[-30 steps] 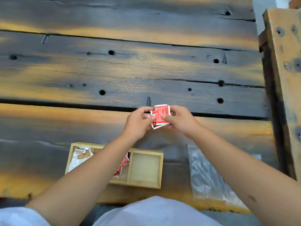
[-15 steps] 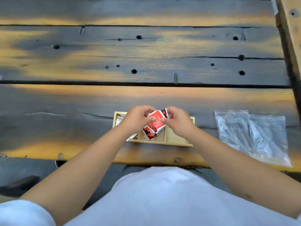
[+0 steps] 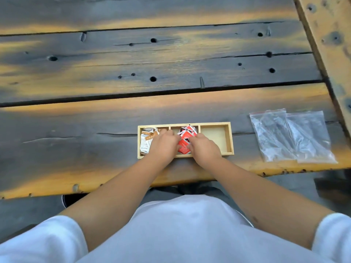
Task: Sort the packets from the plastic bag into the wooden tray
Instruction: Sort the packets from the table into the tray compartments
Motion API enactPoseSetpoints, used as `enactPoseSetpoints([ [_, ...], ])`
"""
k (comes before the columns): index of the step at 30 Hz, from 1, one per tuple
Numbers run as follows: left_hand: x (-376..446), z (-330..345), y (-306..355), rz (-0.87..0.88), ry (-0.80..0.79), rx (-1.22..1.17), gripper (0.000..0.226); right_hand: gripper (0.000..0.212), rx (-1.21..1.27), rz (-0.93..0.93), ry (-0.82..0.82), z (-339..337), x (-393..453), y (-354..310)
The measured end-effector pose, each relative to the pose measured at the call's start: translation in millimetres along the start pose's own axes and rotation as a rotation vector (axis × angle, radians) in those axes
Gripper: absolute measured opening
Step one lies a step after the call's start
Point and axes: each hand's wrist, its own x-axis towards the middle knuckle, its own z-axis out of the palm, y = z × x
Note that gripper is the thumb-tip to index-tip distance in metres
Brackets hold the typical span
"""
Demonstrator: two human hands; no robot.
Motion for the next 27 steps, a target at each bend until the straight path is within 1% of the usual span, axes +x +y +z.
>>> enactPoseSetpoints([
  [2,-2,0,-2,0.026,-0.022,-0.013,0.021,0.019,-0.029,0.018,0.000,2,-3,-5],
  [6,-9,3,-8,0.090,0.000,-0.040,0.027,0.023,0.053,0.080,0.043,3,-10,-9],
  [9,-17,-3,-12,0.108,0.049,-0.100,0.048,0.034,0.074,0.079,0.124,0,-23,-5],
  [11,-25,-9,-13,0.115,0.086,-0.059,0.063,0.042,0.098,0.083,0.180,-3,-36,3],
  [14,-36,-22,-6,0.119,0.089,0.009,0.076,0.057,0.082,0.104,0.257,-8,-63,20],
  [17,-40,-31,13,0.181,0.080,0.042,0.080,0.073,0.026,0.162,0.263,-12,-94,38],
  [21,-37,-37,55,0.308,0.079,0.078,0.088,0.096,-0.016,0.329,0.232,-17,-134,65],
  [23,-35,-38,82,0.389,0.059,0.076,0.090,0.100,-0.008,0.412,0.249,-20,-152,78],
  [27,-24,-36,129,0.551,0.027,0.113,0.091,0.098,0.081,0.539,0.297,-25,-185,101],
])
